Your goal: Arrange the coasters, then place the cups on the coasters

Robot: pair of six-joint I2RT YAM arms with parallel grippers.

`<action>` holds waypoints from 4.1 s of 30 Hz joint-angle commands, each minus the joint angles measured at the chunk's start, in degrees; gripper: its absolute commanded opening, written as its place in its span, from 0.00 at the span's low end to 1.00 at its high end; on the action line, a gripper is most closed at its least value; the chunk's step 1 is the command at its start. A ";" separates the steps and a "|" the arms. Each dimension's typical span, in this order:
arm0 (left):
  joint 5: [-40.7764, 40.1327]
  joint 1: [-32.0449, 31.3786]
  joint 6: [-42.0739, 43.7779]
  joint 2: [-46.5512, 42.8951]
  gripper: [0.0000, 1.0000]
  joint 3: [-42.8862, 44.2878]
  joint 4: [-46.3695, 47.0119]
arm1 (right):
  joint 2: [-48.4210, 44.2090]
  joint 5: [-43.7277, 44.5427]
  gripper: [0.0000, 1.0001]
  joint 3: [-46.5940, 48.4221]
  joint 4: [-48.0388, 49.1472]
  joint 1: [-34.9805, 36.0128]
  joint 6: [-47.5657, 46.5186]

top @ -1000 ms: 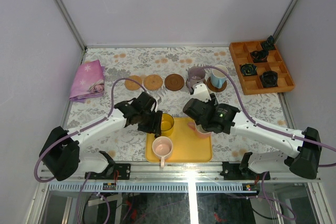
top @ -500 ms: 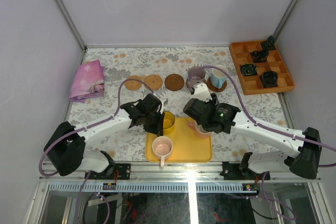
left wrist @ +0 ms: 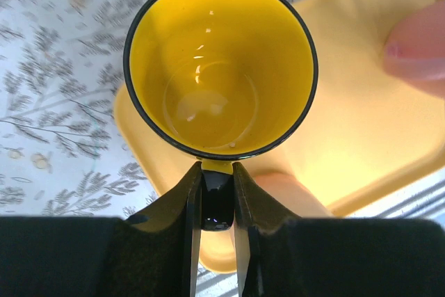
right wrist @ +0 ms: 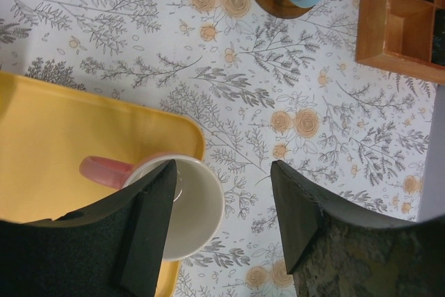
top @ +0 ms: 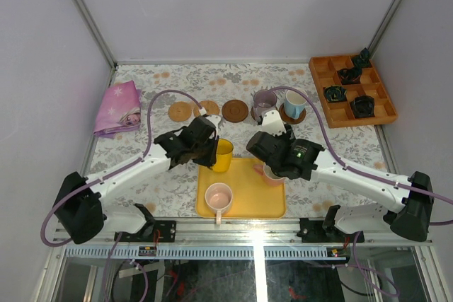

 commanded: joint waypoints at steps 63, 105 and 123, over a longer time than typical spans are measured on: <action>-12.11 11.01 8.36 32.73 0.00 9.80 66.58 | 0.59 -1.04 0.50 -2.57 24.11 -15.09 -14.16; -14.01 7.71 7.24 34.83 0.27 8.38 63.42 | 0.15 -2.53 0.50 -4.48 24.52 -15.57 -14.06; -11.75 7.22 5.16 30.95 0.60 6.56 57.97 | -0.51 -3.67 0.50 -5.40 24.86 -15.58 -12.38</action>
